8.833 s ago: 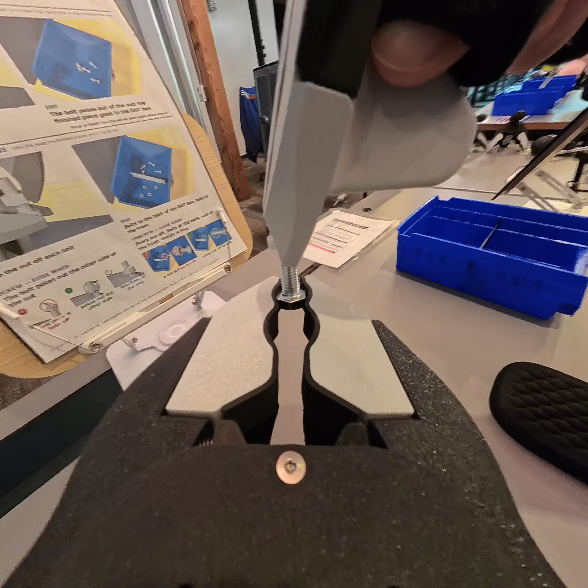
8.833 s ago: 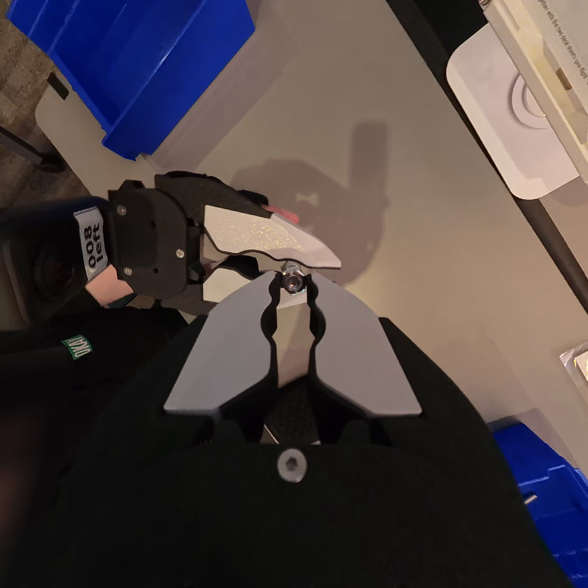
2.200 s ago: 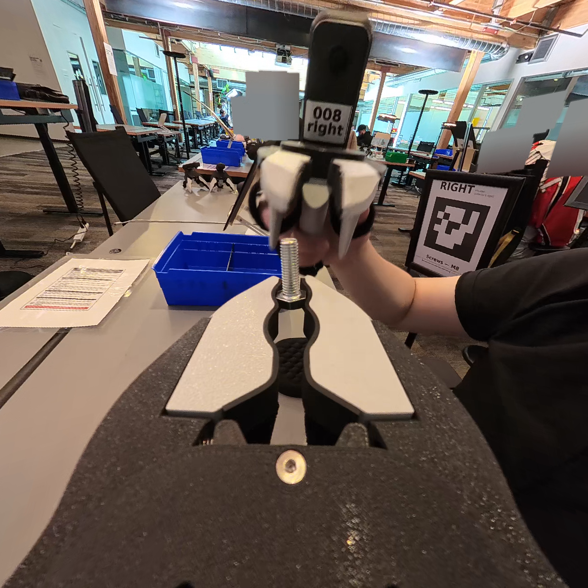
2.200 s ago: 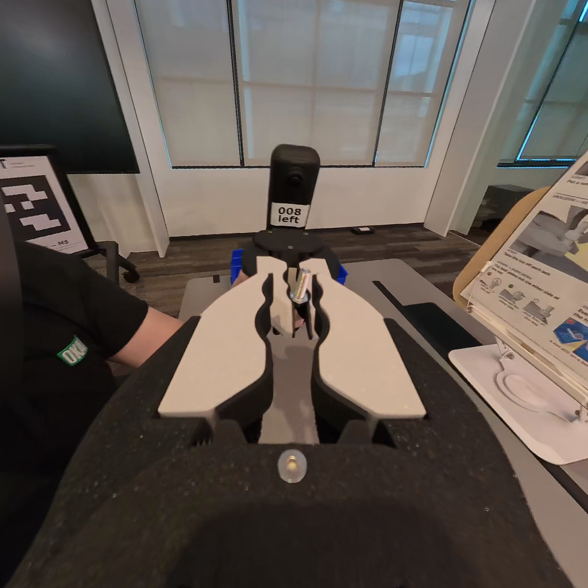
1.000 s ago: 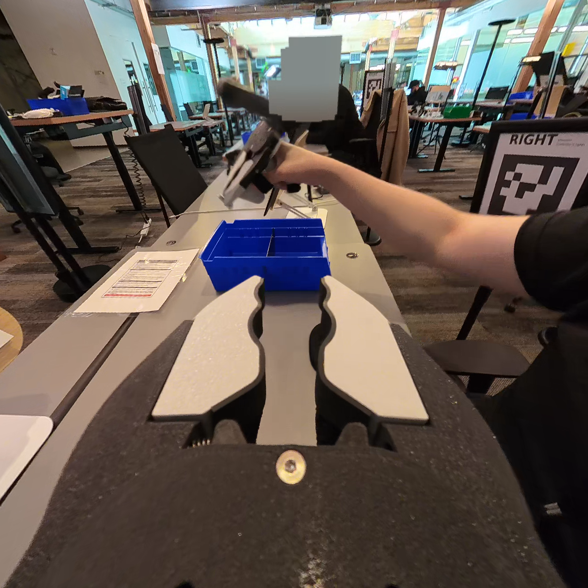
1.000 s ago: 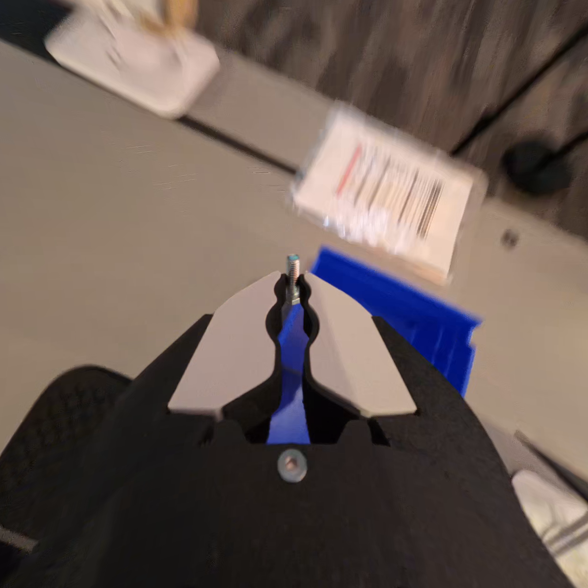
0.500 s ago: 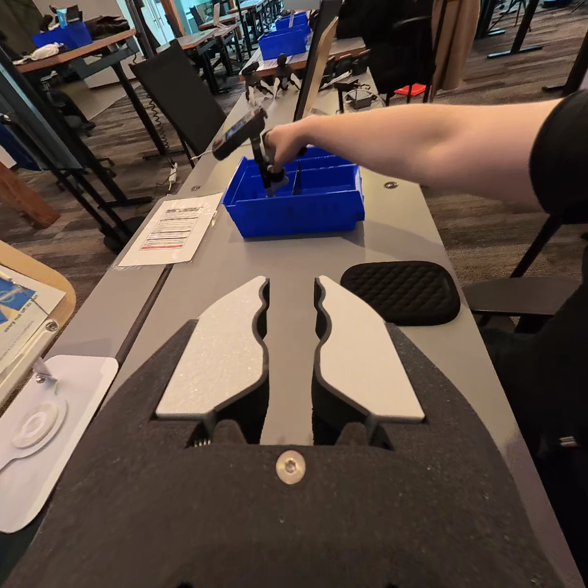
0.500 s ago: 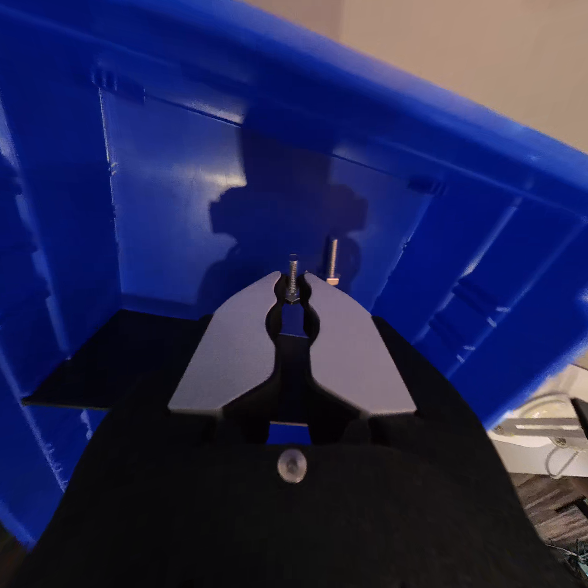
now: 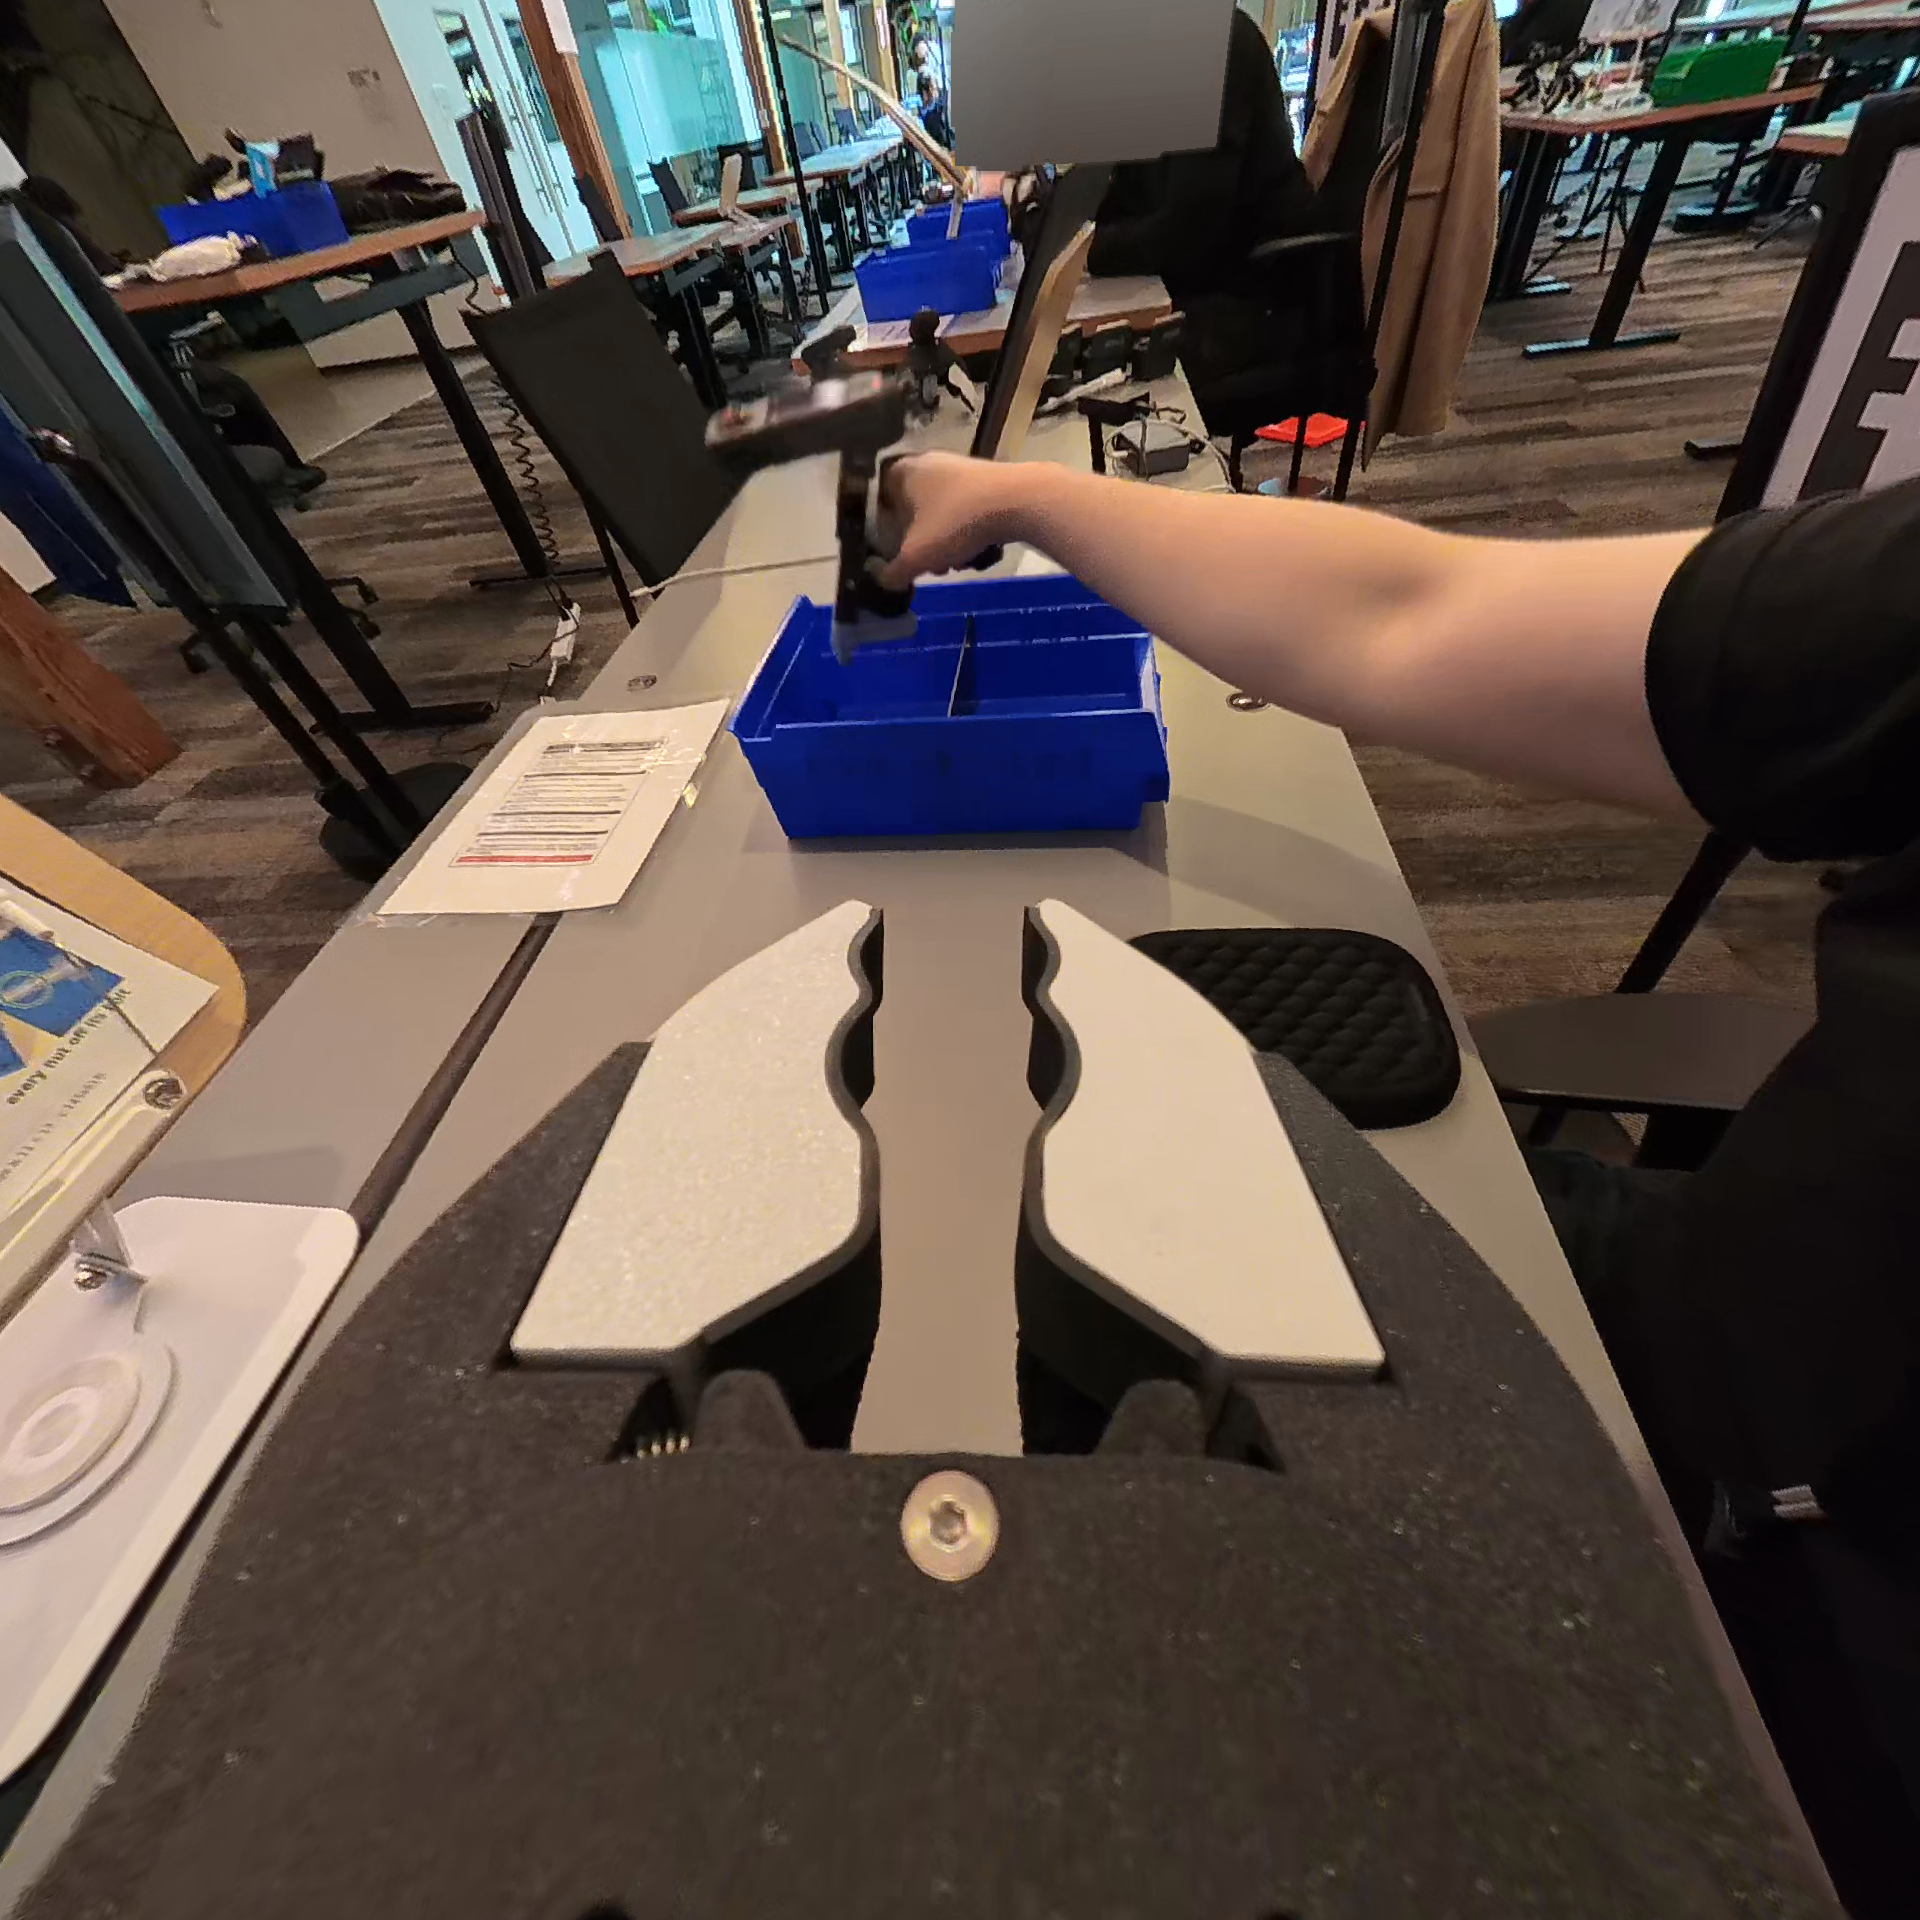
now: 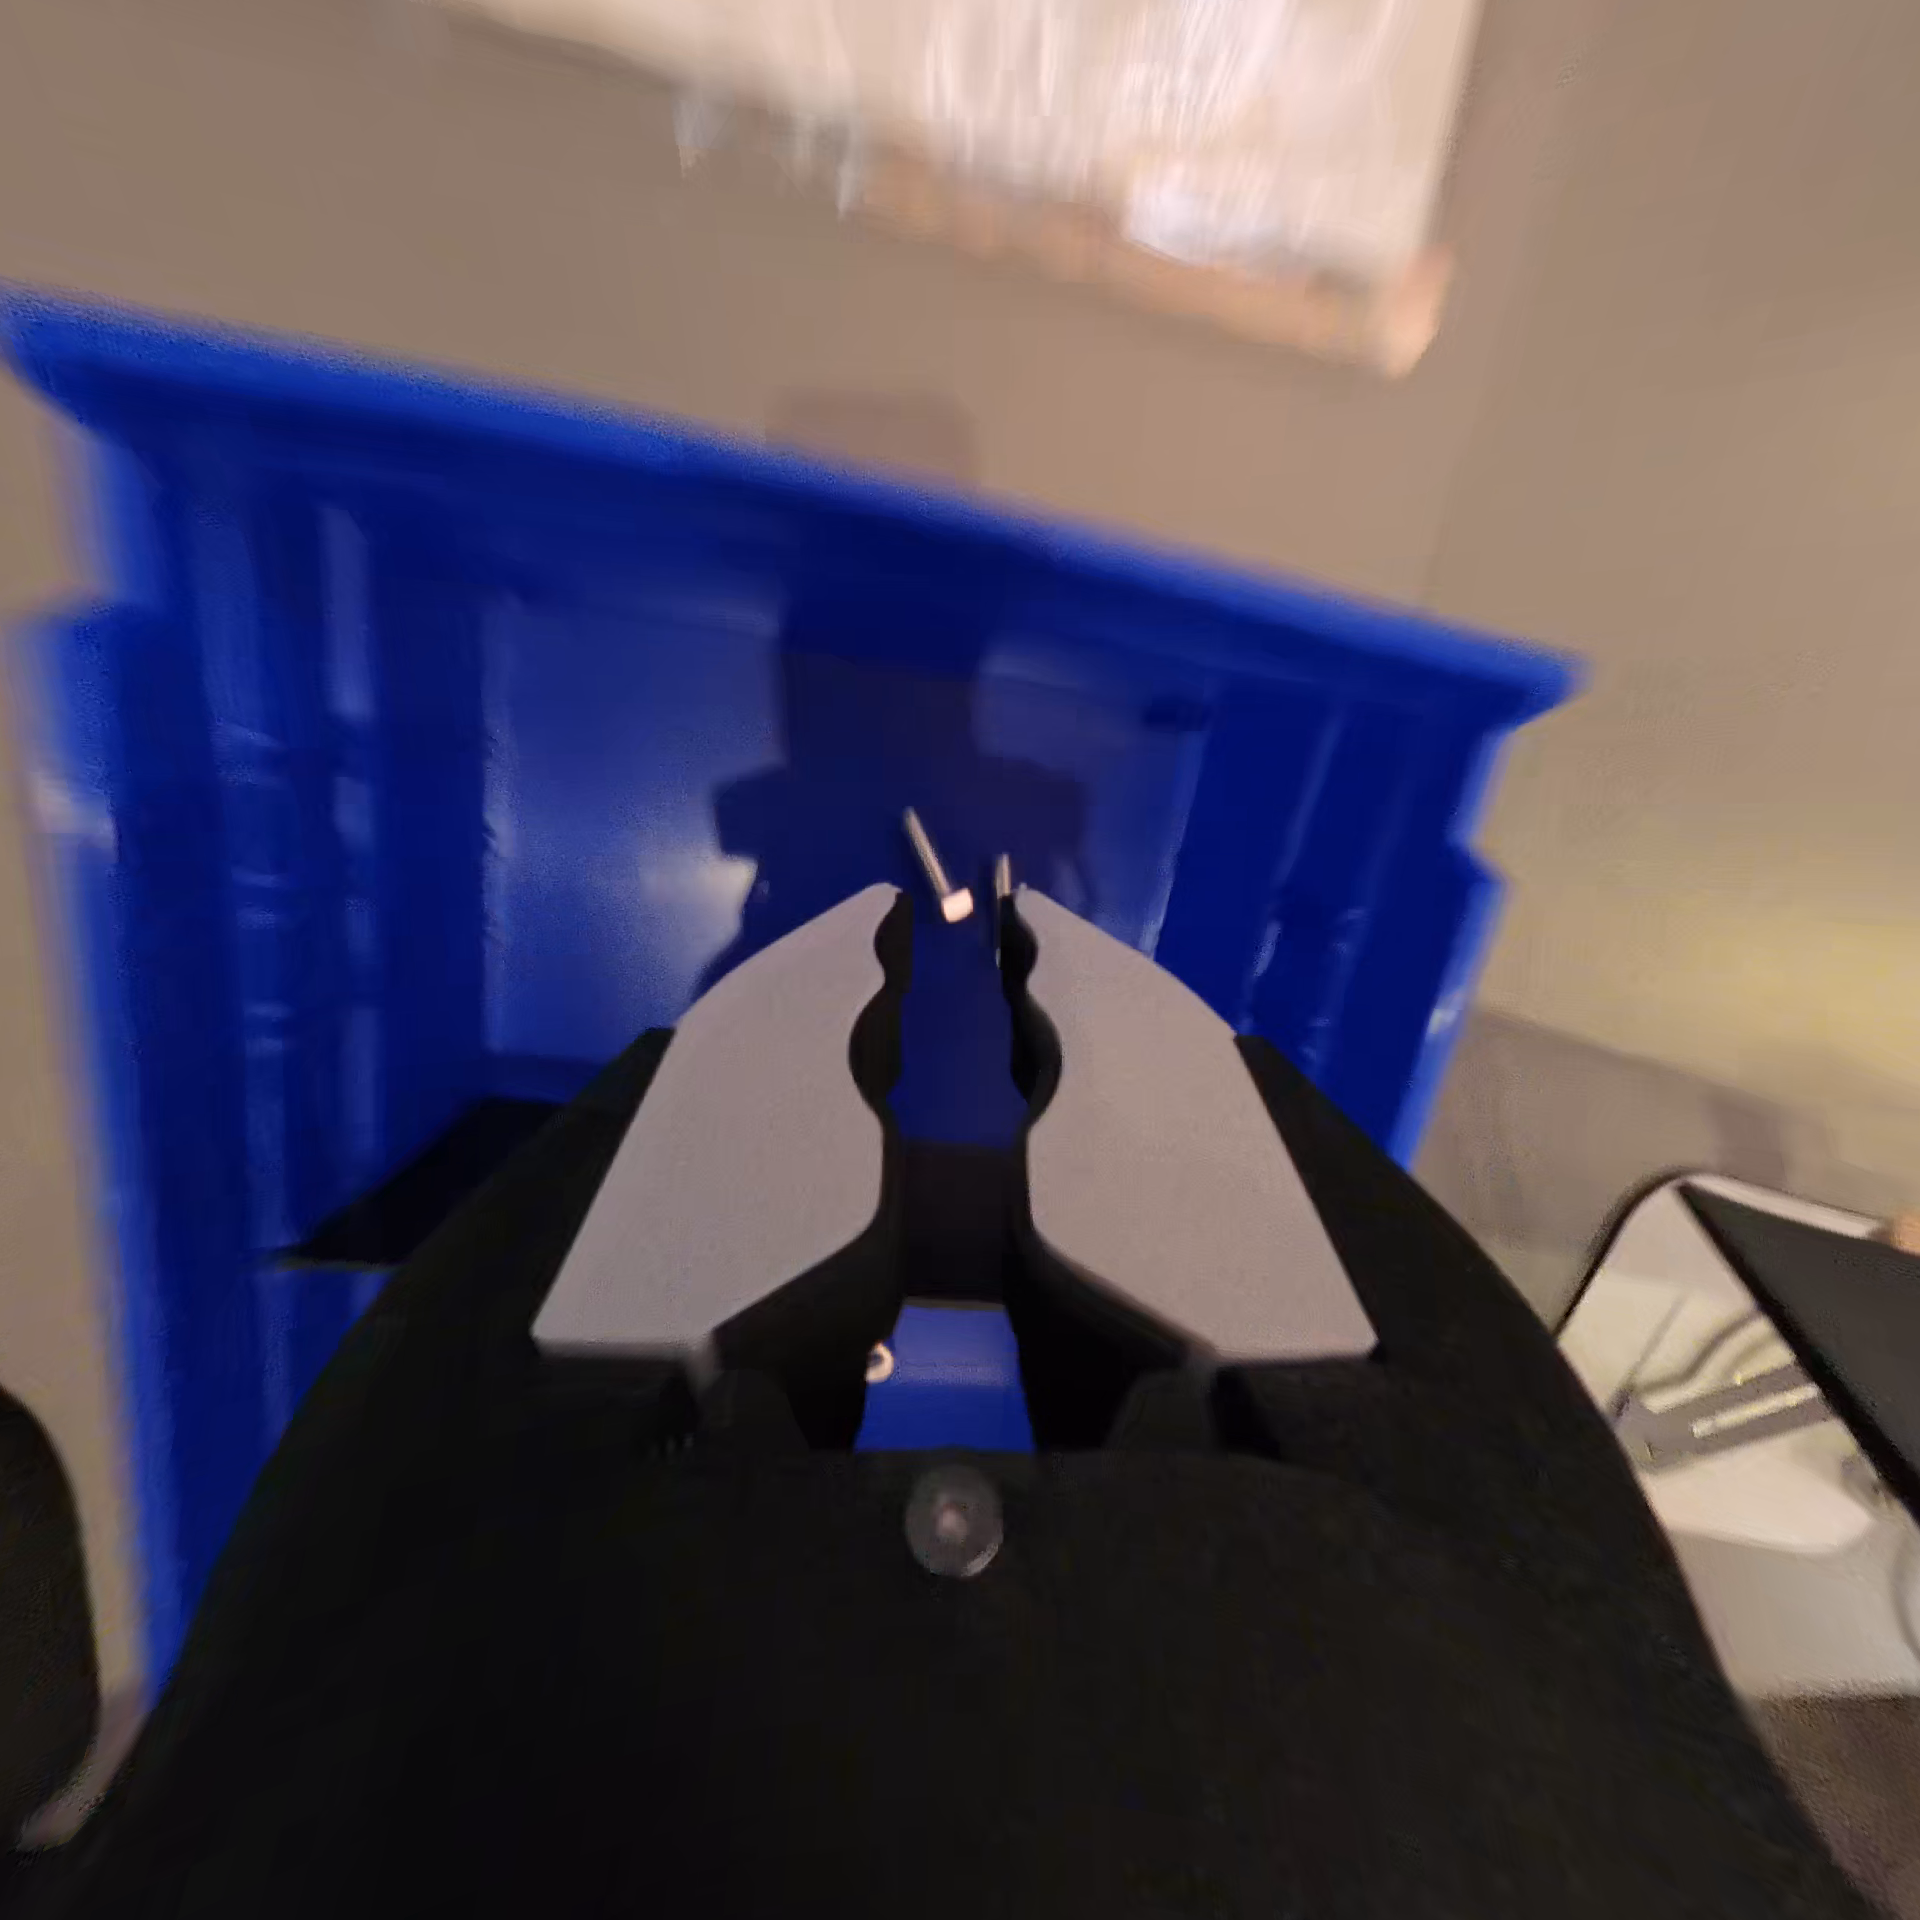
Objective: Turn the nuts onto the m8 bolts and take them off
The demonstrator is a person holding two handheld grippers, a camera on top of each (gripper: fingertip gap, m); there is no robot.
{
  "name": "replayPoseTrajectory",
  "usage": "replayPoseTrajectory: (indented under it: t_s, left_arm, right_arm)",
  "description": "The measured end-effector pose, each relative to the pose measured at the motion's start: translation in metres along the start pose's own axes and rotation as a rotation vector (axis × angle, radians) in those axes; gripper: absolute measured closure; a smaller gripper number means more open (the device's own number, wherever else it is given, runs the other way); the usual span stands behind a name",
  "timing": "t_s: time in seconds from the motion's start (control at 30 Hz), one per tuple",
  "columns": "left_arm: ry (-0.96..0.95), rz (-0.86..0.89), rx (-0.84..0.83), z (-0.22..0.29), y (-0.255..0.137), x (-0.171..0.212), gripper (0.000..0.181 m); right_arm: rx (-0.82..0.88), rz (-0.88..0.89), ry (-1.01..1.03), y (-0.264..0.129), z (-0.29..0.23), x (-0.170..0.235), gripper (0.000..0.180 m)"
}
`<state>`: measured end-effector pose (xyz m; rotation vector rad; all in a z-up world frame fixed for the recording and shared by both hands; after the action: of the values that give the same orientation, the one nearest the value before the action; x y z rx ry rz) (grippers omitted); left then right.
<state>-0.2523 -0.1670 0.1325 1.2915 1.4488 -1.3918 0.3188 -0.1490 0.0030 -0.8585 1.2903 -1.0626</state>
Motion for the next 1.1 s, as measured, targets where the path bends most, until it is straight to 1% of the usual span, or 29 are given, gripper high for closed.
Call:
replayPoseTrajectory:
  t_s: [0.07, 0.13, 0.23, 0.3, 0.37, 0.47, 0.57, 0.7, 0.8, 0.9, 0.97, 1.03, 1.1]
  left_arm:
    - [0.007, 0.021, -0.012, 0.000, -0.004, -0.003, 0.156]
    - [0.010, 0.047, -0.028, 0.000, -0.007, -0.005, 0.156]
    - [-0.002, 0.083, -0.063, -0.005, -0.010, -0.007, 0.156]
    - [-0.026, 0.101, -0.095, -0.011, -0.011, -0.005, 0.156]
    - [-0.055, 0.124, -0.140, -0.018, -0.013, -0.004, 0.156]
    - [-0.111, 0.151, -0.183, -0.029, -0.017, -0.001, 0.158]
    - [-0.159, 0.160, -0.196, -0.037, -0.019, 0.003, 0.158]
    - [-0.145, 0.108, -0.273, -0.038, -0.027, 0.003, 0.158]
    - [-0.129, 0.044, -0.379, -0.029, -0.050, -0.003, 0.161]
    - [-0.175, -0.047, -0.506, -0.018, -0.092, -0.004, 0.161]
    - [-0.183, -0.139, -0.644, -0.012, -0.133, 0.003, 0.161]
    - [-0.206, -0.276, -0.804, -0.008, -0.182, 0.020, 0.163]
    - [-0.272, -0.432, -0.901, -0.005, -0.230, 0.048, 0.164]
  right_arm:
    - [0.000, 0.263, 0.024, -0.051, -0.015, -0.013, 0.160]
    - [-0.046, 0.586, -0.015, -0.111, -0.051, -0.021, 0.156]
    - [-0.249, 1.060, -0.151, -0.190, -0.131, -0.018, 0.150]
    - [-0.393, 1.277, -0.258, -0.223, -0.186, -0.009, 0.148]
    - [-0.493, 1.402, -0.345, -0.242, -0.231, -0.002, 0.148]
    - [-0.621, 1.467, -0.406, -0.246, -0.280, -0.001, 0.148]
    - [-0.706, 1.478, -0.433, -0.226, -0.307, -0.008, 0.153]
    - [-0.778, 1.334, -0.439, -0.197, -0.316, -0.031, 0.153]
    - [-0.816, 1.267, -0.398, -0.181, -0.315, -0.041, 0.153]
    - [-0.827, 1.238, -0.381, -0.172, -0.313, -0.048, 0.153]
    - [-0.830, 1.220, -0.375, -0.168, -0.313, -0.050, 0.153]
    - [-0.845, 1.203, -0.371, -0.167, -0.315, -0.052, 0.154]
    - [-0.849, 1.180, -0.390, -0.167, -0.319, -0.052, 0.153]
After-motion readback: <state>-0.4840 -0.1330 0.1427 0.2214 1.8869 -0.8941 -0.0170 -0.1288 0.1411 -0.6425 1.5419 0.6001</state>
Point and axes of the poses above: each gripper's, where its closed fingertips meet, y out along the fingers, x out of its underside, z = x × y across the jaws, the point moved 9 cm from there along -y, back along the fingers, and after that the axes turned 1 degree about y, right-handed, at the moved point
